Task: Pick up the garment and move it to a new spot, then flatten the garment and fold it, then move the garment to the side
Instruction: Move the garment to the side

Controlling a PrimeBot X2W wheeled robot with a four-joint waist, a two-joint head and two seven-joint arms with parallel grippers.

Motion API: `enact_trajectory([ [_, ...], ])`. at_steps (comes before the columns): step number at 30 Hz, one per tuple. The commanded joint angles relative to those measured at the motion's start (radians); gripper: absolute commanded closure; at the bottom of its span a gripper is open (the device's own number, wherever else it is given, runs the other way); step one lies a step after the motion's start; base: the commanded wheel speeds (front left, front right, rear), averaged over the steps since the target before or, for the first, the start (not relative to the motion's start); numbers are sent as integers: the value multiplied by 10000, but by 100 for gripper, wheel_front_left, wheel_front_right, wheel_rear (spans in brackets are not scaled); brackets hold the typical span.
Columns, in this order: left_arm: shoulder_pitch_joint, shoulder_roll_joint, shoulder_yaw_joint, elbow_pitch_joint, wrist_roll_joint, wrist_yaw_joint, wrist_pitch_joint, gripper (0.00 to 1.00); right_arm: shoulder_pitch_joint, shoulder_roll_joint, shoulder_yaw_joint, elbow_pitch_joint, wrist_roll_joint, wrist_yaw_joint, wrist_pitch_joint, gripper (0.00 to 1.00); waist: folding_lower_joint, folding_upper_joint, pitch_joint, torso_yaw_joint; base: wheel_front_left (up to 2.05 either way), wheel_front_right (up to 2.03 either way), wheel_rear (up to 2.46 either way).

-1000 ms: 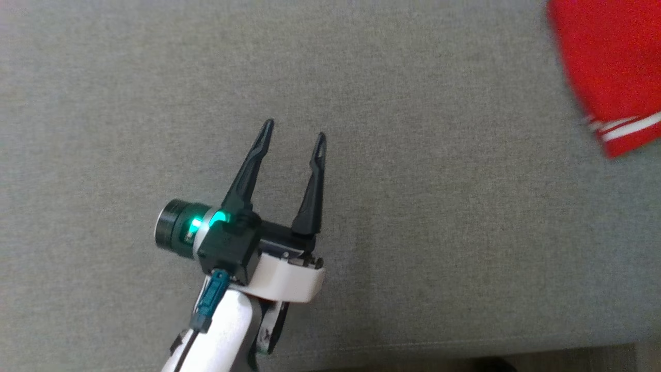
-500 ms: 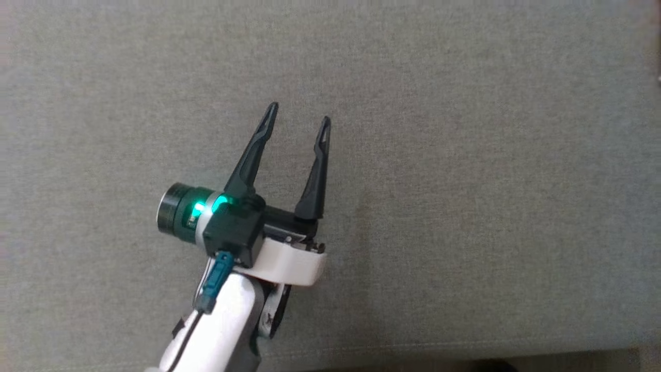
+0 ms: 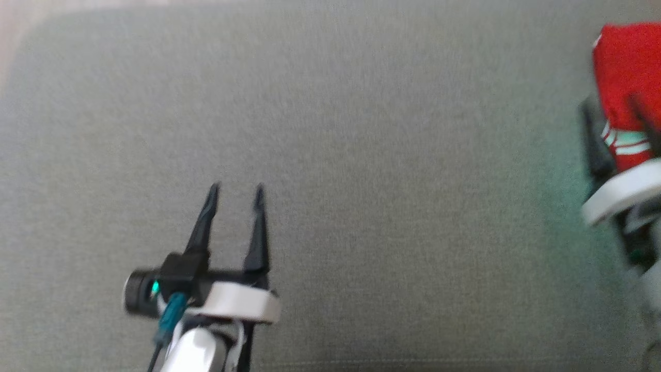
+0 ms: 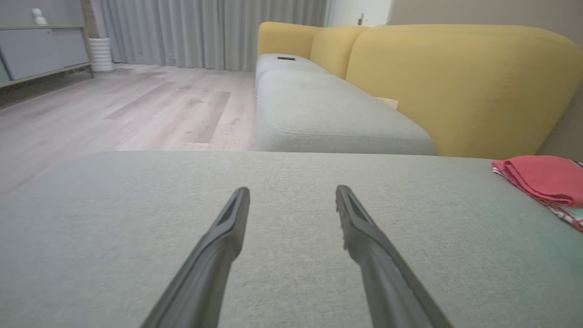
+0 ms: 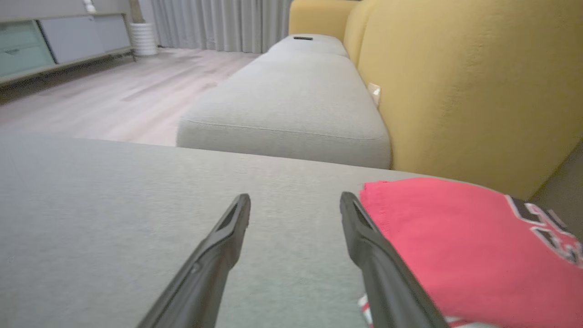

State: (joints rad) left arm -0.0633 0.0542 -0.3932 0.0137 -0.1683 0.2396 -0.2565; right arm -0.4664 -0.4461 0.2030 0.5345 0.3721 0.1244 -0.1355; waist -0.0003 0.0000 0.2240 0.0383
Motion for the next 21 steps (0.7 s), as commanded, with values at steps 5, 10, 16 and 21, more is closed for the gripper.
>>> enact_trajectory([
  [5,715,65,994,-423,115,18,-53,0,1255,944,30,-521,-175,63,-1052,0,3,0,-1566,142,0,0,0],
  [10,1544,352,1236,-518,439,-296,-53,0,2485,1742,-196,-1517,-259,63,-1254,0,3,0,-2280,197,0,0,0],
  [16,2192,380,1508,-675,656,-506,-53,0,4005,2438,-869,-2795,-717,63,-1260,0,3,0,-2717,325,0,0,0],
  [21,2528,288,1684,-861,755,-705,-53,0,5005,2862,-1053,-3424,-1125,63,-1261,0,3,0,-2953,396,0,0,0],
])
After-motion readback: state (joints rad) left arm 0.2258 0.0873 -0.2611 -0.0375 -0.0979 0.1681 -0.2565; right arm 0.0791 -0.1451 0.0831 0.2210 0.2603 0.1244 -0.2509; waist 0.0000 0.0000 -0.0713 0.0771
